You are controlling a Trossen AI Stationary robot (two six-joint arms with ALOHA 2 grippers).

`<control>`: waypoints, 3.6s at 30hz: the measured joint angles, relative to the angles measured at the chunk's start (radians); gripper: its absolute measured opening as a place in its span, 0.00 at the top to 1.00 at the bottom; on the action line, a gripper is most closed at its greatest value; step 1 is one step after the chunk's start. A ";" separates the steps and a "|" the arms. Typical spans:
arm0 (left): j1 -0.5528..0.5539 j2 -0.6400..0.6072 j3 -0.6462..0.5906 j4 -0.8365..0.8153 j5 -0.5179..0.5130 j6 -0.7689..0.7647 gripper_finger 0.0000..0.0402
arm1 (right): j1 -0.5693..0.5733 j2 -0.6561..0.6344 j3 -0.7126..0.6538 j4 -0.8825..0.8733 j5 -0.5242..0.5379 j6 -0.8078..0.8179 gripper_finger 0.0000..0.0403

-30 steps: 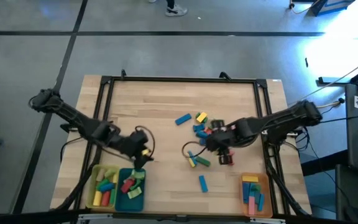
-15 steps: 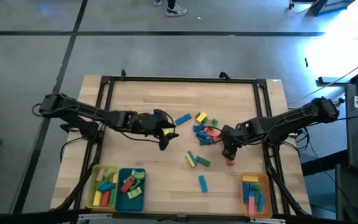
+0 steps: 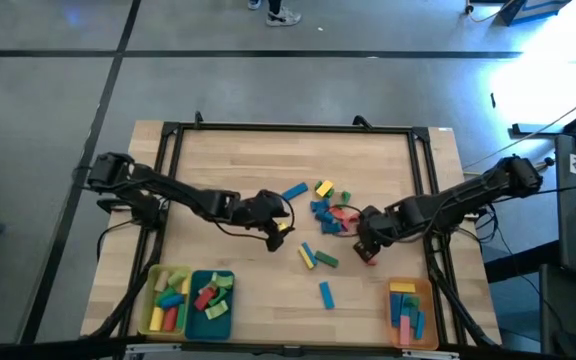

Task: Sort blocks by size
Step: Put the red arch block into the blue bin

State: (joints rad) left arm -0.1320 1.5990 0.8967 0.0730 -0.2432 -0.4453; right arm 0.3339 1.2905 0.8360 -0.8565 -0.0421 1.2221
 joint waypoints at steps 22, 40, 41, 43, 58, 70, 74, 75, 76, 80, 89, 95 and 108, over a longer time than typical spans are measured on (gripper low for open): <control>-0.049 0.022 0.000 0.053 -0.001 -0.019 0.47 | 0.203 0.193 0.000 0.100 0.172 0.355 0.57; -0.105 0.022 0.000 0.052 -0.002 -0.019 0.47 | 0.203 0.220 0.072 0.001 0.187 0.343 0.57; -0.104 0.022 0.000 0.052 -0.002 -0.019 0.47 | 0.203 0.220 0.072 -0.001 0.185 0.345 0.57; -0.104 0.022 0.000 0.051 -0.002 -0.019 0.47 | 0.203 0.220 0.072 -0.003 0.176 0.346 0.57; -0.104 0.022 0.000 0.051 -0.002 -0.019 0.47 | 0.203 0.258 0.052 -0.004 0.154 0.372 0.57; -0.106 0.022 0.000 0.051 -0.002 -0.019 0.47 | 0.203 0.346 0.052 0.005 0.154 0.311 0.74; -0.108 0.022 0.000 0.051 -0.001 0.026 0.47 | 0.203 0.374 0.054 0.031 0.155 0.258 0.87; -0.109 0.022 0.000 0.051 -0.001 0.045 0.47 | 0.203 0.376 0.055 0.040 0.155 0.235 0.89; -0.111 0.021 0.000 0.051 -0.002 0.064 0.47 | 0.203 0.376 0.056 0.052 0.155 0.214 0.89; -0.117 0.001 0.000 0.031 -0.001 0.093 0.47 | 0.203 0.372 0.068 0.061 0.154 0.183 0.89; -0.116 -0.147 0.001 -0.183 -0.077 0.102 0.47 | 0.203 0.349 0.239 0.133 0.205 -0.016 0.89; -0.116 -0.302 0.001 -0.374 -0.191 0.066 0.47 | 0.167 0.354 0.278 0.620 0.340 -0.436 0.89; -0.116 -0.569 0.001 -0.484 -0.262 0.026 0.47 | 0.007 0.676 0.366 1.582 0.128 -0.893 0.89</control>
State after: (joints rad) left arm -0.2478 1.0303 0.8978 -0.4112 -0.5053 -0.4191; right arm 0.3409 1.9665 1.2020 0.7254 0.0860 0.3287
